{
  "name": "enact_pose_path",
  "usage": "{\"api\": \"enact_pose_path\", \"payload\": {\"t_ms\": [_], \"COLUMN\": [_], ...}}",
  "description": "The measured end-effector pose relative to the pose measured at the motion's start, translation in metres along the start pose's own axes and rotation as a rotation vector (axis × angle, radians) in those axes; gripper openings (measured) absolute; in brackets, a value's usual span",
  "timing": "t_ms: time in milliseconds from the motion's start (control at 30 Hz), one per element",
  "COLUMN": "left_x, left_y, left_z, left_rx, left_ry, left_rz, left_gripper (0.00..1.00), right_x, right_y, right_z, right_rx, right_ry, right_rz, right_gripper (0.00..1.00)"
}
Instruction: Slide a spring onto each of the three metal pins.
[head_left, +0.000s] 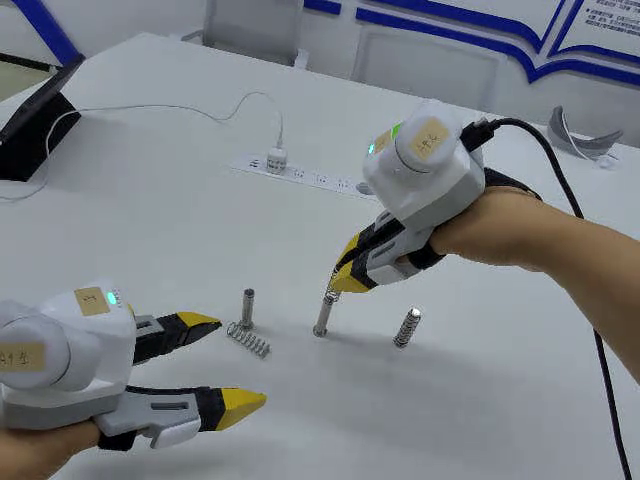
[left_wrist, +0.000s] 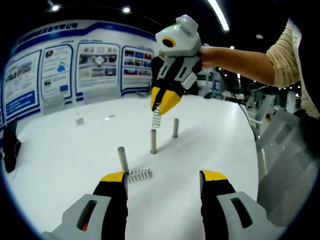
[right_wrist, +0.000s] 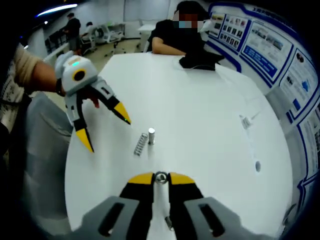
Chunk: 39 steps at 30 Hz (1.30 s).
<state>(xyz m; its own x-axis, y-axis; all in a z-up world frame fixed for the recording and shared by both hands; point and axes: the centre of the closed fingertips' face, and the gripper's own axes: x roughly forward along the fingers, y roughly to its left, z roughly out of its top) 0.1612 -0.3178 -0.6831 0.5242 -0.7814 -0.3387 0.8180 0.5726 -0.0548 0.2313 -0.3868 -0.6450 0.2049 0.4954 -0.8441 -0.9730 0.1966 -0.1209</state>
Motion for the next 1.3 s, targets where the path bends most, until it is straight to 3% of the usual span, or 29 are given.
{"api": "enact_pose_path", "payload": {"t_ms": [733,1300], "left_x": [-0.002,-0.001], "left_y": [0.004,0.004], "left_z": [-0.006,-0.008], "left_rx": [-0.014,-0.016], "left_ry": [0.007,0.010], "left_rz": [0.007,0.007], "left_gripper": [0.58,0.58], "right_x": [0.015,0.037], "right_y": [-0.001,0.001], "right_z": [-0.007,-0.017], "right_rx": [0.034,0.054], "right_ry": [0.025,0.066], "right_rz": [0.026,0.043], "right_gripper": [0.12,0.12]}}
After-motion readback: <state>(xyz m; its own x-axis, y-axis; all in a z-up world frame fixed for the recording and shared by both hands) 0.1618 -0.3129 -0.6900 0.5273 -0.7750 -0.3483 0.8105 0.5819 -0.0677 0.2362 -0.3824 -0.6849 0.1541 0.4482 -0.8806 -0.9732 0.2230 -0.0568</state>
